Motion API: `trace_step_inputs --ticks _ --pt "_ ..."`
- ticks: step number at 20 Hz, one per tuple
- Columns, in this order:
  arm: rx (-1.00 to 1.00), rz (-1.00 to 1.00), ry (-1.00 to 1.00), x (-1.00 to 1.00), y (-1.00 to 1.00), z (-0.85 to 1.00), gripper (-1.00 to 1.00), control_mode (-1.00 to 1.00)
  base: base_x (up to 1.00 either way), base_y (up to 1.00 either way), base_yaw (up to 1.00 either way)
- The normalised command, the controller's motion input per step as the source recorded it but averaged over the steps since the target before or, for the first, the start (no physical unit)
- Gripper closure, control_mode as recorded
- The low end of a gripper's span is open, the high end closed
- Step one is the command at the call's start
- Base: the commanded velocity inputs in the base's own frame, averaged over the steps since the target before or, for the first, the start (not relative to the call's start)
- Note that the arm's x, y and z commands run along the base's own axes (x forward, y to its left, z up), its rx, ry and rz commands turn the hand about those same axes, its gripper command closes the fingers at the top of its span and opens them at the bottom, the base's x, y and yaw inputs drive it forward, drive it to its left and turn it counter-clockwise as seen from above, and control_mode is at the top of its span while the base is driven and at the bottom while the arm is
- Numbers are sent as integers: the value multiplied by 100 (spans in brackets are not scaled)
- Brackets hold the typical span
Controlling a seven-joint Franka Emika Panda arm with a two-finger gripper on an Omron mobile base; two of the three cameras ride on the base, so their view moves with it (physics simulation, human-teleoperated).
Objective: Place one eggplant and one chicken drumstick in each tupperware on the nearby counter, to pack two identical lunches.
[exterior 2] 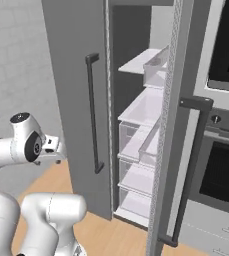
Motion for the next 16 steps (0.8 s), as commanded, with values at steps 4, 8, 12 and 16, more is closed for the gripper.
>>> trace_step_inputs --ticks 4,8,12,16 --pt "0 0 0 0 0 0 -100 100 14 -6 -40" --pt "0 0 0 0 0 0 -100 100 72 35 -45" --pt "0 0 0 0 0 0 -100 100 100 41 -35" --pt "0 0 0 0 0 0 -100 100 49 -5 -39"
